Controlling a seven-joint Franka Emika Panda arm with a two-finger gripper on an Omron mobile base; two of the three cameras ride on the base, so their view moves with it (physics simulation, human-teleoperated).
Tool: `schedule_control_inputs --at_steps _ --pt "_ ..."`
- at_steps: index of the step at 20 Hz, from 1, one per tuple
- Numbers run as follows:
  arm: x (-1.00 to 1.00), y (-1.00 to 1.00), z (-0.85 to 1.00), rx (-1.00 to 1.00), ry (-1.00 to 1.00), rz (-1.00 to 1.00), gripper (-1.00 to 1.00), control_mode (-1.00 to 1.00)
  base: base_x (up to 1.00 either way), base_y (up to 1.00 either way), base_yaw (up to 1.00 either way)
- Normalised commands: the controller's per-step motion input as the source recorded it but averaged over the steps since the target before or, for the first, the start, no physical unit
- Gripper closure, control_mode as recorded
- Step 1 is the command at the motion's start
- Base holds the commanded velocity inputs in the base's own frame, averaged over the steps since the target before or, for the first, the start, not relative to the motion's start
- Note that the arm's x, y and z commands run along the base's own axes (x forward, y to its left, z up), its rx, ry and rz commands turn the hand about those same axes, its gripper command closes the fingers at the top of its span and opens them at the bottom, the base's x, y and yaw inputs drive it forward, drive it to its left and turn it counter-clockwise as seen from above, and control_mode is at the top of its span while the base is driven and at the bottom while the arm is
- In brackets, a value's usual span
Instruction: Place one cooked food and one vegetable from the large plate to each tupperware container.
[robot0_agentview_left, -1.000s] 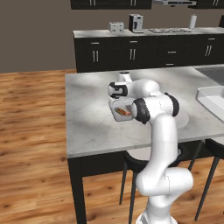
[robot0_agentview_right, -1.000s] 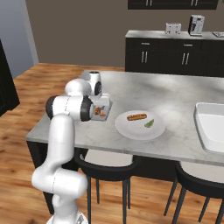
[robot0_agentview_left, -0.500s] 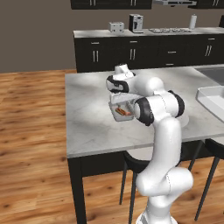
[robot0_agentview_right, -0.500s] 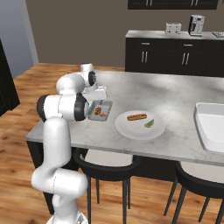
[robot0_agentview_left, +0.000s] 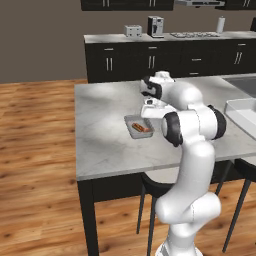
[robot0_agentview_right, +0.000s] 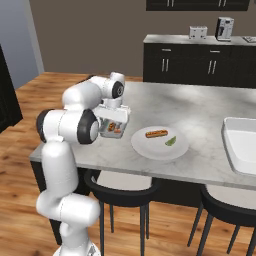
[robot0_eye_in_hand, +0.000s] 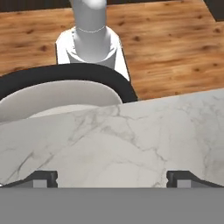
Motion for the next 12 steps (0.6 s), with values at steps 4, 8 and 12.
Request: schedule_control_inputs --at_steps 4,8,12 --pt "-0.93 0.21 0.26 -0.04 -0.19 0.06 -1.00 -1.00 0.00 0.00 0.00" --pt "-0.70 0.26 0.03 -0.20 -0.21 0.16 -1.00 -1.00 0.00 0.00 0.00" --pt "-0.21 0.04 -0.05 -0.07 -0.02 0.21 -1.00 -1.00 0.00 0.00 0.00"
